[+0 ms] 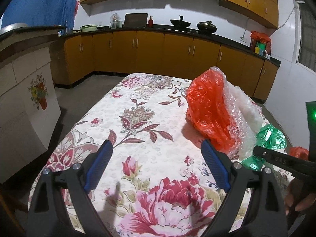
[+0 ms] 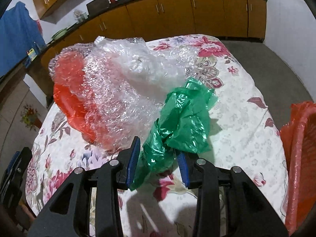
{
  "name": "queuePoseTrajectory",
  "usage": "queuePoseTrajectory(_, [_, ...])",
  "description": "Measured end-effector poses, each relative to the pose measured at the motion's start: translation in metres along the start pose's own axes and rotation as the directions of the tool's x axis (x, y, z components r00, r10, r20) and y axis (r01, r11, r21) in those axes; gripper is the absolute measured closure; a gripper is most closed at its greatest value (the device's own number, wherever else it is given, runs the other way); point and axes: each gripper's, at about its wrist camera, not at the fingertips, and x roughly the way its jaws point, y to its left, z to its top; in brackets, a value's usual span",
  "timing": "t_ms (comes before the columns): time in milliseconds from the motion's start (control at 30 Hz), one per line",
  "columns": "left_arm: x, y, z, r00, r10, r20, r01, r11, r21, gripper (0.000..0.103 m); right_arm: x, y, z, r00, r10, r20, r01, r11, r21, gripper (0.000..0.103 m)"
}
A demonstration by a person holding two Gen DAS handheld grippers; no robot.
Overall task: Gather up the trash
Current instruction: 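Move the right gripper to the green bag and grasp it, then grasp a red bag with the left gripper while the right gripper holds the green bag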
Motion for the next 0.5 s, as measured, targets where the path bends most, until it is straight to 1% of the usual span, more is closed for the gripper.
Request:
queuePoseTrajectory(133, [0.003, -0.003, -0.001, 1.0, -0.015, -0.005, 0.015, 1.0, 0.003, 0.014, 0.008, -0.001, -0.003, 1.0, -0.014, -0.019, 0.014, 1.0, 0.002, 0.065])
queuePoseTrajectory(200, [0.004, -0.006, -0.001, 1.0, -0.02, -0.008, 0.02, 1.0, 0.004, 0.014, 0.008, -0.001, -0.004, 1.0, -0.014, -0.012, 0.014, 1.0, -0.012, 0.066])
queuePoseTrajectory(233, [0.005, -0.007, -0.002, 1.0, -0.024, -0.011, 0.024, 1.0, 0.004, 0.014, 0.007, 0.0, -0.005, 1.0, -0.016, -0.012, 0.016, 1.0, -0.025, 0.066])
queuePoseTrajectory(267, [0.005, -0.008, -0.002, 1.0, -0.027, -0.014, 0.027, 1.0, 0.005, 0.014, 0.007, 0.0, -0.006, 1.0, -0.014, -0.011, 0.014, 0.999, -0.029, 0.071])
queuePoseTrajectory(367, [0.009, -0.012, -0.002, 0.998, -0.047, -0.028, 0.047, 0.999, 0.0, 0.014, 0.004, -0.004, -0.008, 1.0, -0.003, -0.011, 0.002, 0.999, -0.034, 0.075])
queuePoseTrajectory(500, [0.016, -0.018, 0.002, 0.996, -0.081, -0.044, 0.081, 0.997, 0.003, 0.014, -0.003, -0.011, -0.012, 1.0, 0.006, -0.007, -0.007, 0.999, -0.031, 0.076])
